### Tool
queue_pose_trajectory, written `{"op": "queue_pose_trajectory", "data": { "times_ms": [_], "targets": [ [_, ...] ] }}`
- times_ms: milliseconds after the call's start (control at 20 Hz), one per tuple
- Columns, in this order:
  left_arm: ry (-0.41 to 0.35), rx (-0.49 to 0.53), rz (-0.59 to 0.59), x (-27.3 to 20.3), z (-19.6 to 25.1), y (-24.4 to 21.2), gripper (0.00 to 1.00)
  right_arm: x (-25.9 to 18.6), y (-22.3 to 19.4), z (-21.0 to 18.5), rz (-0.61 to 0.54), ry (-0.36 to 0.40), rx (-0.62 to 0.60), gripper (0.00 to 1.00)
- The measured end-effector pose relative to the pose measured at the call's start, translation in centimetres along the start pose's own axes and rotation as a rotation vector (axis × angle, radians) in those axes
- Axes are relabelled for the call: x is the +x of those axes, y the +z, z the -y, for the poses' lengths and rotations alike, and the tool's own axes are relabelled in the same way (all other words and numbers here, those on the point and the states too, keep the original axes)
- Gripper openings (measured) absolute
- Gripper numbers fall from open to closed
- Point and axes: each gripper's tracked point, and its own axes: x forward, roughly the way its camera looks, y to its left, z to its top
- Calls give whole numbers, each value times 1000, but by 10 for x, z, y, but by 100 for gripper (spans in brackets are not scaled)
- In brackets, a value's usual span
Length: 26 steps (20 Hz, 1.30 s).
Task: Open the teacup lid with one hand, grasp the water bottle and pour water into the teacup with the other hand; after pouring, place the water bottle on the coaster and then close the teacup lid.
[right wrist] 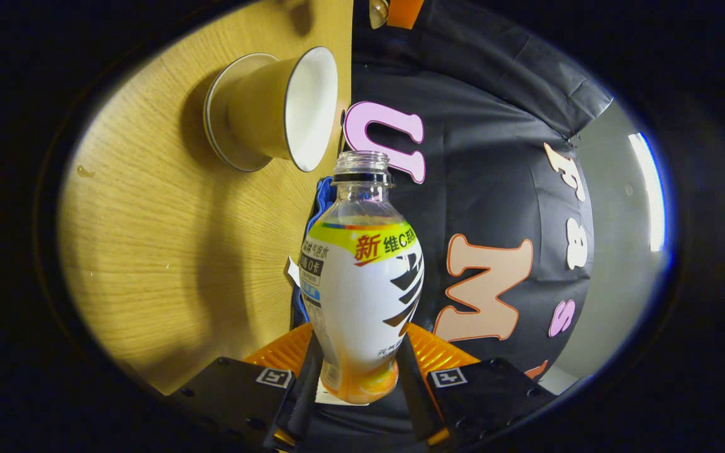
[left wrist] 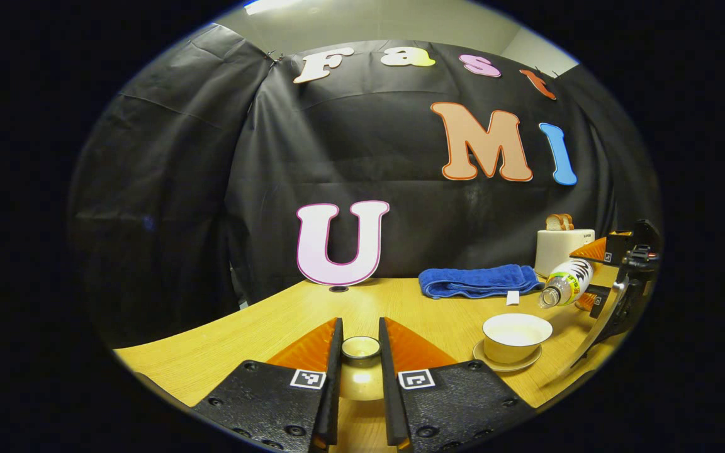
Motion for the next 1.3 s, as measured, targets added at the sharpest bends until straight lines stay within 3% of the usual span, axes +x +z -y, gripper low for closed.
{"op": "queue_pose_trajectory", "data": {
  "times_ms": [1300],
  "targets": [
    [4, -1, 0, -1, -1, 0, 27, -3, 30, 52, 87, -188, -306, 65]
  ]
}}
